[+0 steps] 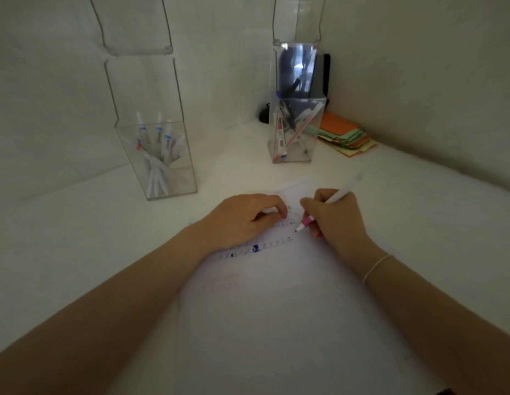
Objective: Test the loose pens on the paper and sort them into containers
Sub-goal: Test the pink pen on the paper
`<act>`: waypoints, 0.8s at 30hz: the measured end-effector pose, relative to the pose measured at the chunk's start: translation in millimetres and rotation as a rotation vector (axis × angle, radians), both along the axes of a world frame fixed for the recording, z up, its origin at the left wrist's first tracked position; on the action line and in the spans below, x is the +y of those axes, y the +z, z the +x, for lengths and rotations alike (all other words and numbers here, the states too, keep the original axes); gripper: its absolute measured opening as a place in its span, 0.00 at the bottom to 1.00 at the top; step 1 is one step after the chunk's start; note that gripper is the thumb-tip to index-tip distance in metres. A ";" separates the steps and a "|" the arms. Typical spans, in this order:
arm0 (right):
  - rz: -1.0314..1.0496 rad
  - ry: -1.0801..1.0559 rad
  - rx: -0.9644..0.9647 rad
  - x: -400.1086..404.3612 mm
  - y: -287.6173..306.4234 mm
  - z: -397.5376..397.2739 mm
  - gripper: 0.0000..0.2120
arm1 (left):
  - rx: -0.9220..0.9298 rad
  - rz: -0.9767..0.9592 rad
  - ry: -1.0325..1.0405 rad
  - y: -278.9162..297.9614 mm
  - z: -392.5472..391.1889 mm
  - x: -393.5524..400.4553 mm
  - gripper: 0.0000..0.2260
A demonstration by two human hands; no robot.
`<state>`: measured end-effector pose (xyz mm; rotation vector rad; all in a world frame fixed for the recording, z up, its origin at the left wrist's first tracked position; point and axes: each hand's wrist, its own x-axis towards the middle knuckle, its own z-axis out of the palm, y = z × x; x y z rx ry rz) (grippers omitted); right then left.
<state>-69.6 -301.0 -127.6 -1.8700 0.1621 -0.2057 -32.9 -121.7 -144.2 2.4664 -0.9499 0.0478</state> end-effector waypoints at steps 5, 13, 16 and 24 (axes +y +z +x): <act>-0.074 -0.002 -0.030 3.0 -5.6 1.7 0.08 | -0.069 -0.017 0.017 -4.1 0.7 -2.2 0.06; -0.130 -0.027 -0.060 2.0 -9.8 2.5 0.09 | -0.088 0.024 0.014 -6.9 1.4 -1.6 0.07; -0.132 -0.012 -0.055 2.4 -9.4 2.0 0.09 | -0.094 0.038 0.016 -7.0 1.2 -1.3 0.07; -0.076 -0.009 -0.080 3.0 -9.5 0.3 0.09 | -0.093 0.037 0.021 -6.0 -0.9 -1.6 0.07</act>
